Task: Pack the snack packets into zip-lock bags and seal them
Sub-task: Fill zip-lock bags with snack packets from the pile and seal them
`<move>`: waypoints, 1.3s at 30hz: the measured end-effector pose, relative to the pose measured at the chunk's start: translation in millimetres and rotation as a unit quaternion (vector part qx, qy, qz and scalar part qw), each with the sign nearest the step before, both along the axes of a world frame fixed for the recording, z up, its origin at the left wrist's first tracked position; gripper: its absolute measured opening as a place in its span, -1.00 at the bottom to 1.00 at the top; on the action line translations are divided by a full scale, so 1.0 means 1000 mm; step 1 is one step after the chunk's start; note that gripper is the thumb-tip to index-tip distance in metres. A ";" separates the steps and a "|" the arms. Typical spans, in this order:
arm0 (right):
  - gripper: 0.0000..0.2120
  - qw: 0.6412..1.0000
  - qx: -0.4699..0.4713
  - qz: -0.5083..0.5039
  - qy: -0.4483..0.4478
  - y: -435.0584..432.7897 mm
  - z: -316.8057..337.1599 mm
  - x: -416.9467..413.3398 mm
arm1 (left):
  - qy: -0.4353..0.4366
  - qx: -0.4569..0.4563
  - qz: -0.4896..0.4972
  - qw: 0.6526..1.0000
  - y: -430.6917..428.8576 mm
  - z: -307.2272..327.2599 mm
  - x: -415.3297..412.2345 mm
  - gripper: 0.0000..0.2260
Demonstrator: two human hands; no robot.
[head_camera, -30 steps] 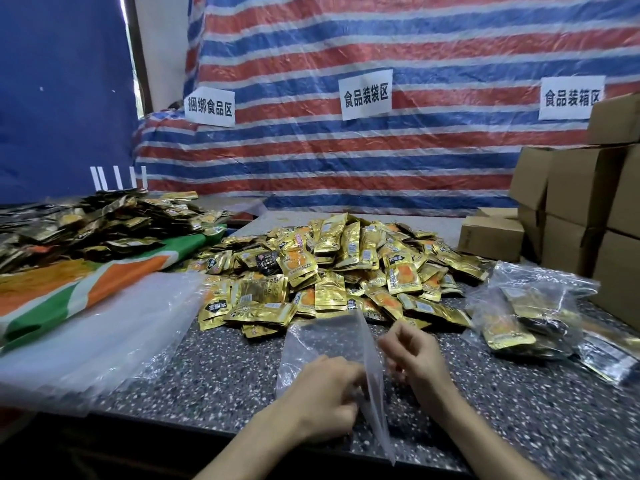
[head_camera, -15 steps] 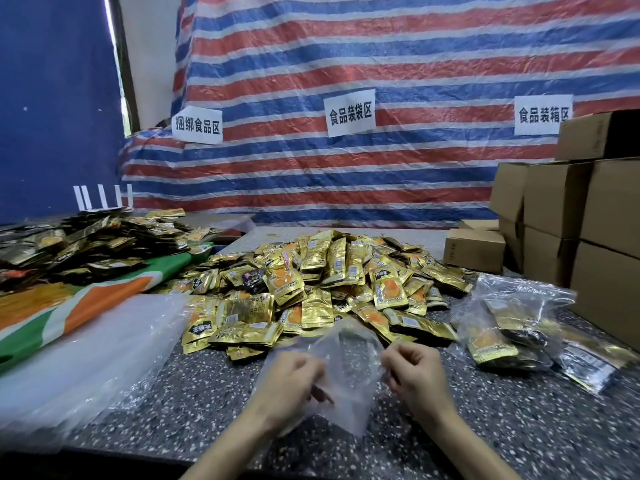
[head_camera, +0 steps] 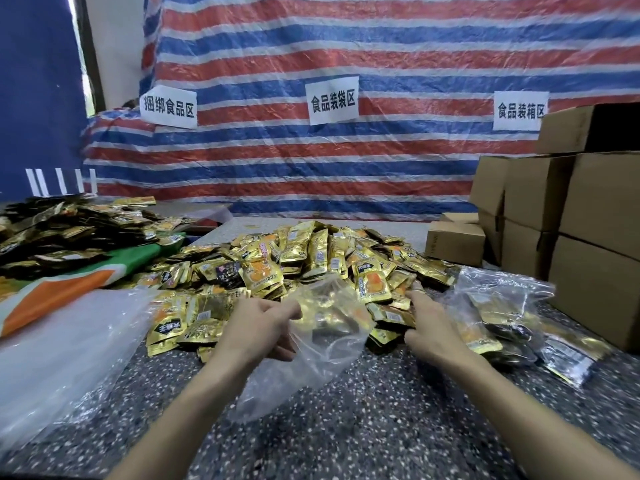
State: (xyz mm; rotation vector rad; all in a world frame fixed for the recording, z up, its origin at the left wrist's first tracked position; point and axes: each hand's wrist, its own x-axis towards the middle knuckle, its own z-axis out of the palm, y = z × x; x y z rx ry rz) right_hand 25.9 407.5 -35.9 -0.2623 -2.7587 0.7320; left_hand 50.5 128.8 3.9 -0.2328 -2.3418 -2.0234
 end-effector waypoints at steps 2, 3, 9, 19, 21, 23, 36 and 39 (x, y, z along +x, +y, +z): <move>-0.24 0.997 0.067 -0.004 -0.031 0.005 -0.011 -0.010 | -0.015 0.000 -0.002 1.000 0.003 -0.006 -0.003 -0.80; -0.32 0.995 0.098 -0.005 -0.034 0.006 -0.013 -0.013 | -0.021 -0.004 0.001 1.000 0.004 -0.009 -0.004 -0.80; -0.57 0.992 0.110 -0.005 0.054 0.014 -0.008 -0.011 | -0.015 -0.004 0.025 1.000 0.002 -0.019 -0.006 -0.89; -0.93 0.861 -0.472 0.039 0.187 -0.003 0.070 0.023 | -0.011 0.021 0.040 0.999 0.011 -0.005 -0.002 -0.87; -0.93 0.782 -0.593 0.110 0.159 -0.015 0.084 0.039 | -0.013 0.027 0.036 0.999 0.017 -0.003 0.002 -0.86; -0.90 0.752 -0.630 0.147 0.125 -0.027 0.090 0.054 | -0.010 0.034 0.032 0.999 0.023 -0.001 0.007 -0.85; -0.85 0.912 -0.385 0.116 0.083 -0.066 0.096 0.084 | 0.103 -0.122 0.085 0.984 0.036 0.022 0.027 -0.58; -0.75 0.944 -0.289 0.145 0.068 -0.071 0.108 0.087 | 0.112 -0.106 0.079 0.985 0.031 0.034 0.027 -0.61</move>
